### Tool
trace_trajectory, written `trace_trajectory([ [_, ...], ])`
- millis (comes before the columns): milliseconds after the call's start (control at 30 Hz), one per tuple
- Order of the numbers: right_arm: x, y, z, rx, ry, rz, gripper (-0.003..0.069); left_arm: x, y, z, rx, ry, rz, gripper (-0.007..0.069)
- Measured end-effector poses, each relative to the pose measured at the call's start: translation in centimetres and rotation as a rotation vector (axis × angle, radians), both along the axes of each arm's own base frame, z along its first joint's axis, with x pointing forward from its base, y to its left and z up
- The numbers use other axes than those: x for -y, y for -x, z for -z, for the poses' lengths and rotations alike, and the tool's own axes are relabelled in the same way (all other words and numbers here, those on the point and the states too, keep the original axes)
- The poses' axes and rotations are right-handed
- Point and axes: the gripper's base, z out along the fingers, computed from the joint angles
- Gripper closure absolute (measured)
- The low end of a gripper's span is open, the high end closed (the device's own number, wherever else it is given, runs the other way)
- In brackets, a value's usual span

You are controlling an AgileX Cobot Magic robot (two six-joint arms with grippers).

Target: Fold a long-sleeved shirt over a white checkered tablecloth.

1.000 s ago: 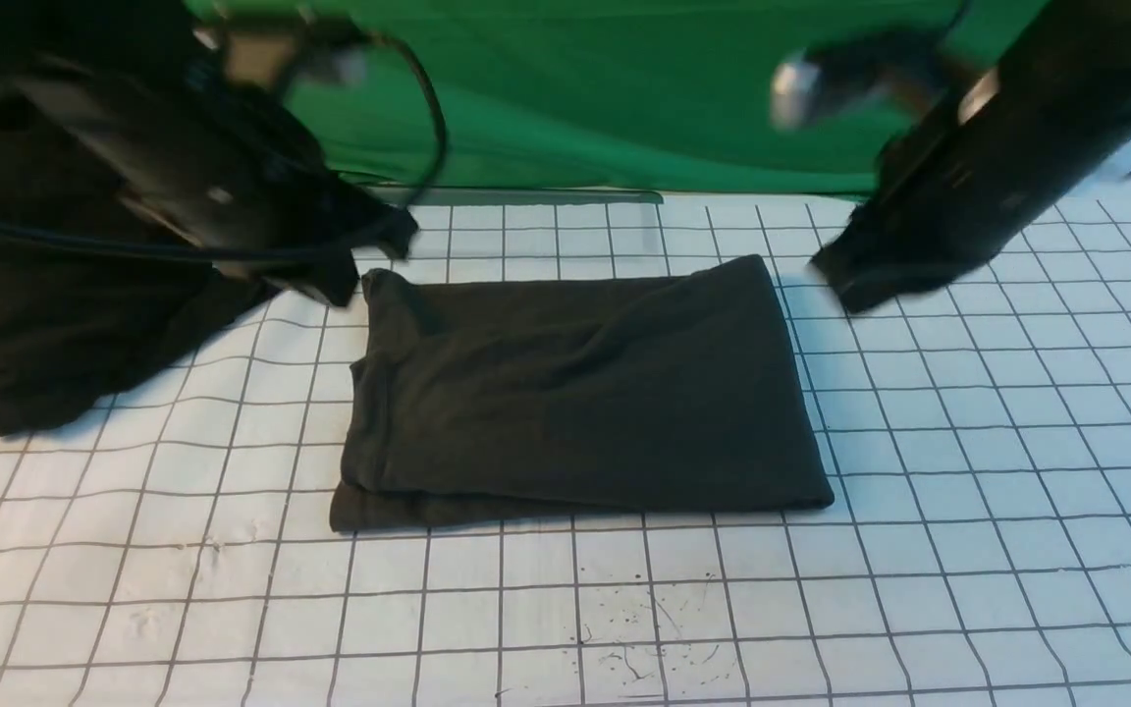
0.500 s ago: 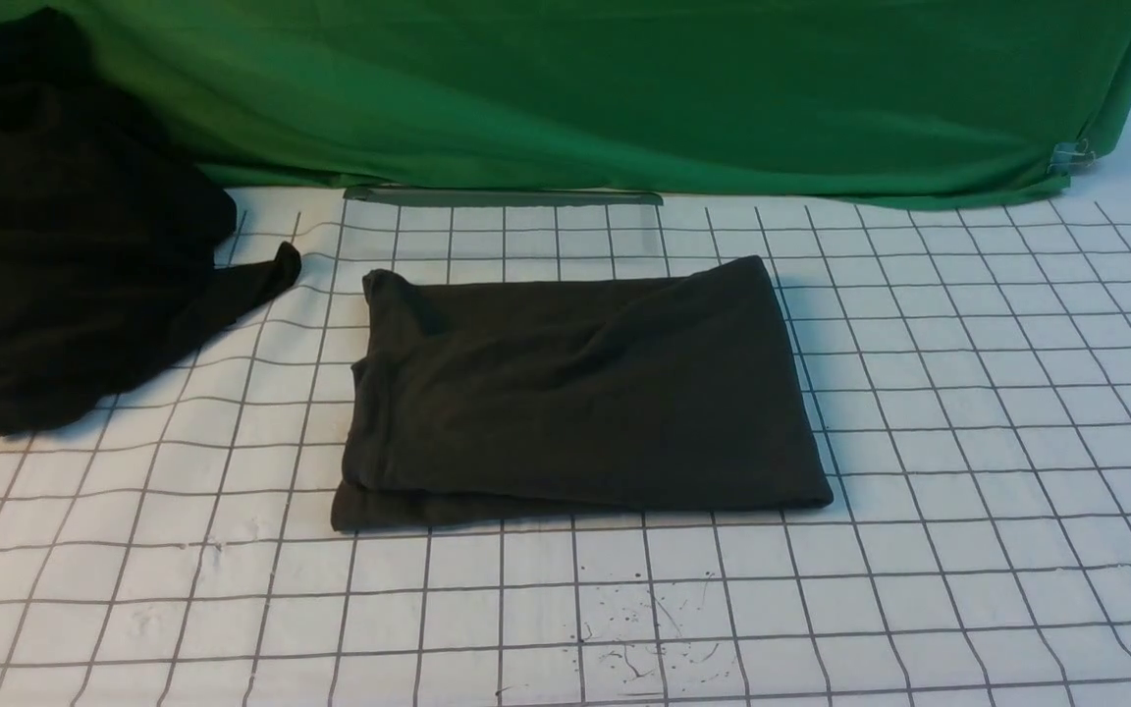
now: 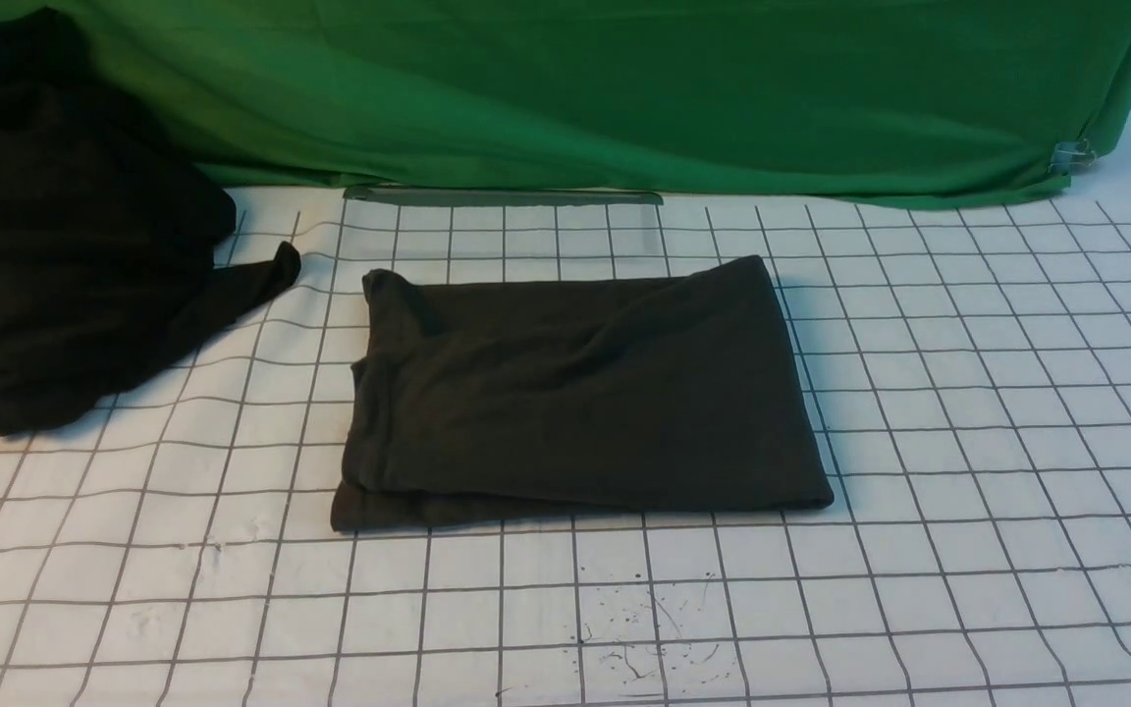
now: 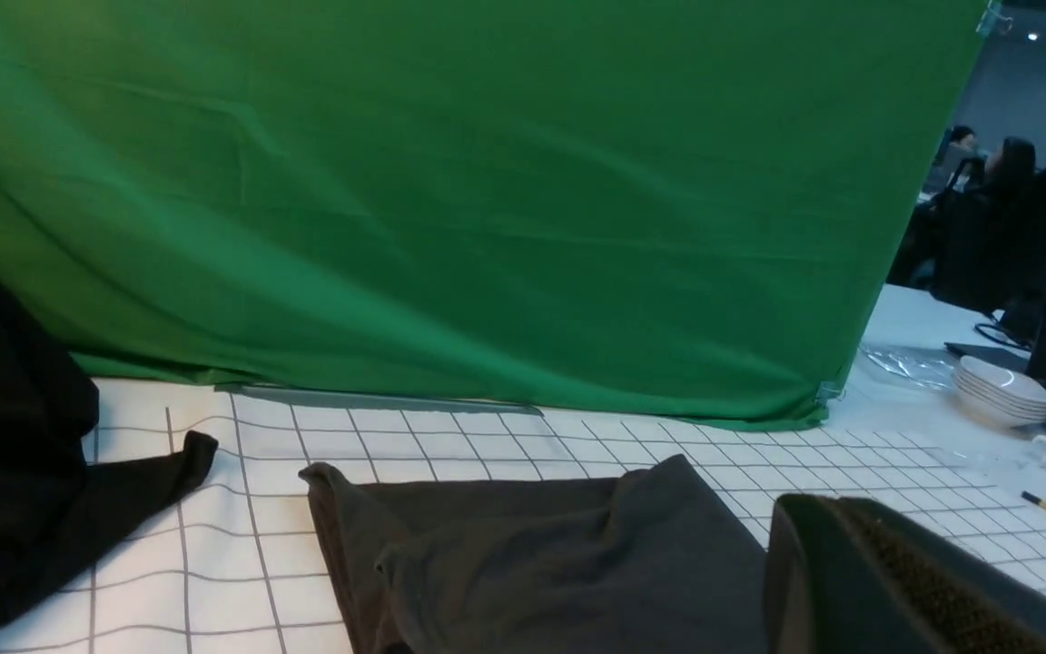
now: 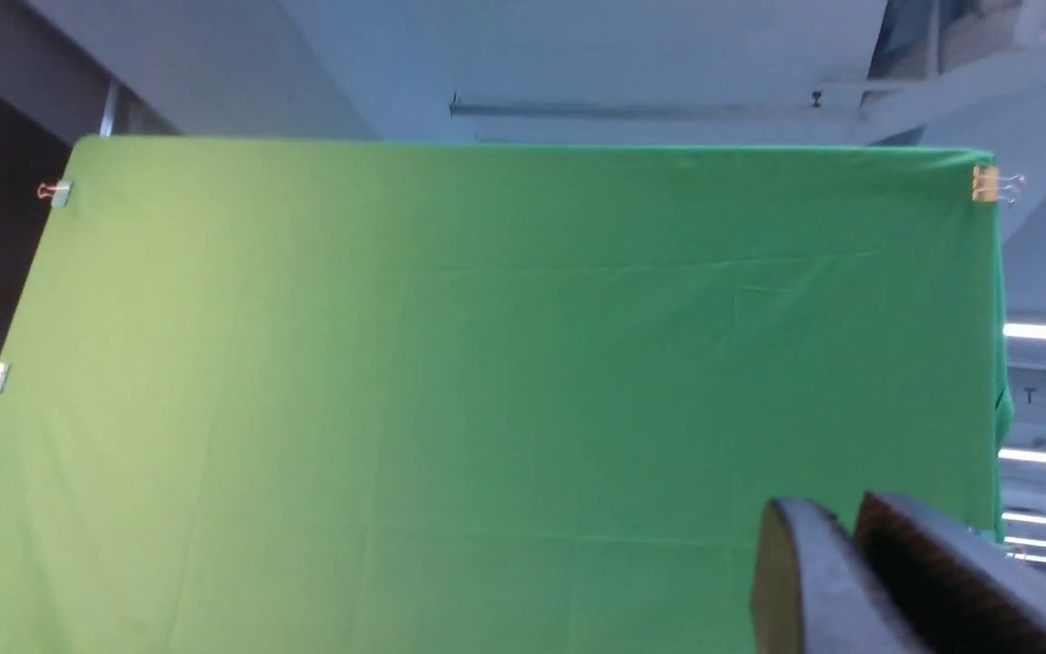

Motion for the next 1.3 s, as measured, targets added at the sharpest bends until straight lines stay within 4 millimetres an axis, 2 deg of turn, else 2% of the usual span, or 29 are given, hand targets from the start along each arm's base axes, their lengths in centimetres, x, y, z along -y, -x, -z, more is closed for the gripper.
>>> trace_trajectory([
  [633,-0.2,-0.3,0.5,-0.062,0.029,-0.009,0.0495,0.0,0.0,0.3,-0.032,-0.013,0.004,0.0622],
  [833,-0.2,-0.3,0.5,-0.062,0.029,-0.009,0.0481,-0.1,-0.2,0.6,0.007,-0.131,-0.029,0.0622],
  [900,-0.2,-0.3,0.5,-0.062,0.03,-0.009,0.0476,-0.1,-0.5,1.6,0.023,-0.197,-0.048,0.0622],
  [1000,-0.2,-0.3,0.5,-0.062,0.03,-0.009,0.0465,-0.1,-1.4,4.3,-0.005,-0.253,-0.117,0.0622],
  [1133,-0.2,-0.3,0.5,-0.063,0.032,-0.009,0.0457,-0.4,-2.4,7.0,-0.062,-0.266,-0.214,0.0622],
  [1233,-0.2,-0.3,0.6,-0.063,0.032,-0.009,0.0443,-0.8,-3.1,9.9,-0.122,-0.273,-0.288,0.0622],
  [1300,-0.2,-0.3,0.6,-0.063,0.032,-0.009,0.0439,-0.8,-3.2,10.7,-0.137,-0.277,-0.291,0.0622],
])
